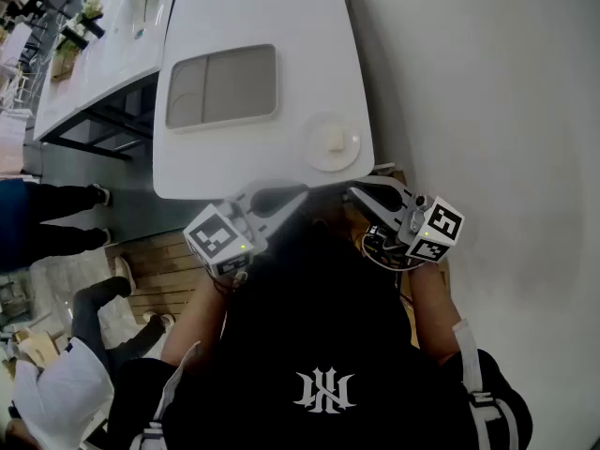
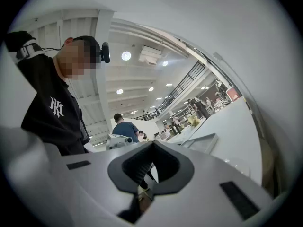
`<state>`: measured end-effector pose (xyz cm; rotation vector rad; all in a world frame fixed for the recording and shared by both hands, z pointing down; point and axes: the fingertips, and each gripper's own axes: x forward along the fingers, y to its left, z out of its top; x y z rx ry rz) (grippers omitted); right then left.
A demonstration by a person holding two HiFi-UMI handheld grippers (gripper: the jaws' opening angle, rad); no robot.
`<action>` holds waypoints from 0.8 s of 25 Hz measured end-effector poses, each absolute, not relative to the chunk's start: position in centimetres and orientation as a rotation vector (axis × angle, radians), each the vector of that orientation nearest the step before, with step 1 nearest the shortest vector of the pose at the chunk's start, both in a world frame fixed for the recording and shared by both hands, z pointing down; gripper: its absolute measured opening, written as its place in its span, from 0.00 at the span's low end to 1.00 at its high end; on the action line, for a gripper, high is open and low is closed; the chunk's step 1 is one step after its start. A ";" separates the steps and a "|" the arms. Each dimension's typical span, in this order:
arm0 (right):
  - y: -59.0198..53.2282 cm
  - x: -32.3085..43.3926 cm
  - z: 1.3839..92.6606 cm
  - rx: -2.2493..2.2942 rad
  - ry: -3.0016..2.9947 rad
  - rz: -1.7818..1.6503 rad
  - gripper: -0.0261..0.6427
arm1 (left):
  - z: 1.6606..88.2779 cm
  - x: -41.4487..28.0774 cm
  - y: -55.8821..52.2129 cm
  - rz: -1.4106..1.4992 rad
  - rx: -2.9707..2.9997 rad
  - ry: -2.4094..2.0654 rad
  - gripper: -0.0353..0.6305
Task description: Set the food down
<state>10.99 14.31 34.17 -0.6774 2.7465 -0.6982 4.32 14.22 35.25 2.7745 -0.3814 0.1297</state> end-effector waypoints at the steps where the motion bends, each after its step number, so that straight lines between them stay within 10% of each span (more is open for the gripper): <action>1: 14.1 10.8 34.1 -0.682 2.746 -0.705 0.04 | 35.6 4.1 13.8 0.133 2.768 -0.385 0.06; 20: 5.7 11.8 40.4 -0.935 2.839 -1.065 0.05 | 42.5 0.0 7.1 0.160 2.414 -0.413 0.06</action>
